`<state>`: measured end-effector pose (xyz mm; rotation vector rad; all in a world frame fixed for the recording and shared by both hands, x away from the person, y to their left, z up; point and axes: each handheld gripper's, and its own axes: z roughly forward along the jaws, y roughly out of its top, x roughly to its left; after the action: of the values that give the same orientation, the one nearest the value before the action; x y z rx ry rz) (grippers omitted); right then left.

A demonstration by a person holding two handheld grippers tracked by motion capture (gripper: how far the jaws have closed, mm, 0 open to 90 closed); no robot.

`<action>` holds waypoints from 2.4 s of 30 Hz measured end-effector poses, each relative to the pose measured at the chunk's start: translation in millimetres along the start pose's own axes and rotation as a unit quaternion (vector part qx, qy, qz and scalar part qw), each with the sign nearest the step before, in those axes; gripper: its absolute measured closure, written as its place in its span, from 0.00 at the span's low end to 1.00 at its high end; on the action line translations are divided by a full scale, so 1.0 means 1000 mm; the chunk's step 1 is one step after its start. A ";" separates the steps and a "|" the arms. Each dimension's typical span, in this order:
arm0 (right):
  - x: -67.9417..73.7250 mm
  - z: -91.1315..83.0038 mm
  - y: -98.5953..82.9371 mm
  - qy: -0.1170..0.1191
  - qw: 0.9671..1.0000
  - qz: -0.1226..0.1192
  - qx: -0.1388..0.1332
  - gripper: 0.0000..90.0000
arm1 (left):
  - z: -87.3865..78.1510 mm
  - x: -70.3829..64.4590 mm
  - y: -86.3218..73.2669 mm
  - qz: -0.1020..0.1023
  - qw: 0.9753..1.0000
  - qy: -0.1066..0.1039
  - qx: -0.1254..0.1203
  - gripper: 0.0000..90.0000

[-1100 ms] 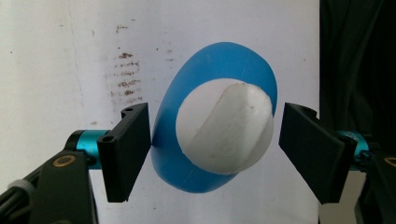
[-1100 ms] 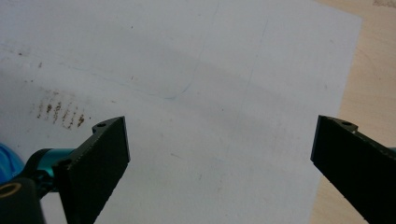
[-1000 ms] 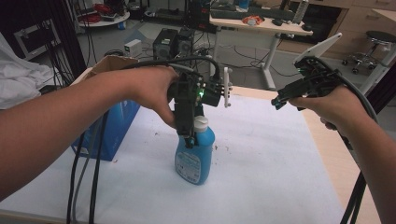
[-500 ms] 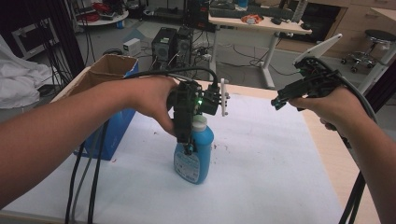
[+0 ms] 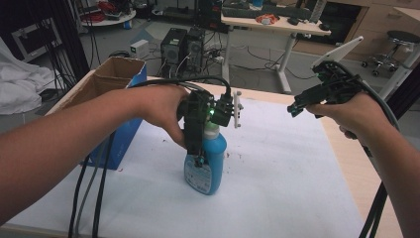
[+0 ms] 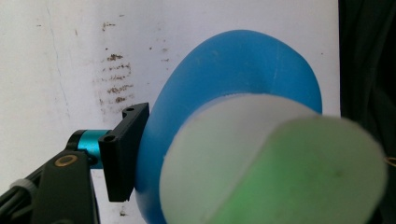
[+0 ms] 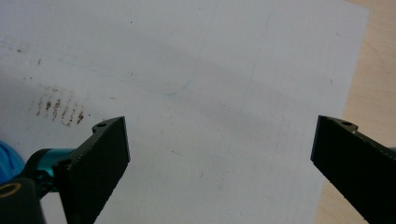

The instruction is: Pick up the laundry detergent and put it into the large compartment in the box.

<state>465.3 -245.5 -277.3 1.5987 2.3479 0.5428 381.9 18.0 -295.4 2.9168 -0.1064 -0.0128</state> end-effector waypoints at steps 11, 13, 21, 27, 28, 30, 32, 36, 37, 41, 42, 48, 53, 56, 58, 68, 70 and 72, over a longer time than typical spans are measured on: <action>-0.001 0.002 -0.001 0.000 1.000 0.000 0.003 0.04 | 0.001 0.000 -0.002 0.006 1.000 0.008 -0.006 0.34; -0.001 0.002 -0.001 0.001 1.000 0.001 0.002 0.04 | 0.001 0.000 -0.002 0.009 1.000 0.009 -0.006 0.34; -0.001 0.005 -0.002 0.004 1.000 0.004 0.004 0.04 | 0.001 -0.001 -0.004 0.018 1.000 0.010 -0.010 0.36; -0.002 0.005 -0.002 0.004 1.000 0.003 0.004 0.04 | 0.000 -0.001 -0.003 0.015 1.000 0.010 -0.009 0.38; -0.002 0.005 -0.002 0.003 1.000 0.003 0.004 0.04 | 0.000 0.000 -0.003 0.015 1.000 0.010 -0.008 0.38; -0.002 0.006 -0.002 0.004 1.000 0.002 0.006 0.04 | 0.000 0.000 -0.003 0.011 1.000 0.010 -0.007 0.38; -0.001 0.007 -0.002 0.004 1.000 0.003 0.006 0.04 | 0.000 0.000 -0.003 0.009 1.000 0.010 -0.006 0.39; -0.001 0.007 -0.003 0.005 1.000 0.004 0.007 0.04 | 0.000 0.000 -0.002 0.005 1.000 0.010 -0.004 0.39; -0.002 0.007 -0.003 0.004 1.000 0.004 0.007 0.04 | 0.000 0.000 -0.002 0.003 1.000 0.010 -0.005 0.39; -0.002 0.008 -0.003 0.005 1.000 0.005 0.007 0.04 | 0.000 0.001 -0.001 -0.003 1.000 0.009 -0.004 0.40; -0.002 0.008 -0.003 0.006 1.000 0.005 0.008 0.04 | 0.000 0.001 0.000 -0.006 1.000 0.010 -0.003 0.40; -0.003 0.008 -0.004 0.007 1.000 0.007 0.009 0.04 | -0.008 0.000 0.003 -0.023 1.000 0.003 -0.015 0.40; -0.004 0.008 -0.005 0.010 1.000 0.007 0.009 0.04 | -0.029 0.000 0.007 -0.040 0.999 0.021 -0.025 0.40; -0.003 0.008 -0.005 0.009 1.000 0.007 0.011 0.04 | -0.038 0.000 0.010 -0.044 0.998 0.033 -0.023 0.40; -0.003 0.007 -0.005 0.011 1.000 0.006 0.010 0.04 | -0.052 0.000 0.012 -0.056 0.997 0.044 -0.019 0.40; -0.003 0.006 -0.006 0.012 1.000 0.006 0.012 0.04 | -0.096 0.001 0.001 -0.113 0.990 0.077 -0.025 0.40; -0.003 0.006 -0.006 0.013 1.000 0.006 0.010 0.04 | -0.099 0.001 -0.001 -0.120 0.989 0.079 -0.023 0.40; -0.002 0.006 -0.006 0.013 1.000 0.006 0.010 0.04 | -0.104 0.002 -0.004 -0.133 0.987 0.083 -0.019 0.40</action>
<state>464.2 -248.6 -285.4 1.6247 2.3719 0.5464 385.8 44.9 -194.9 2.8563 0.3073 0.1811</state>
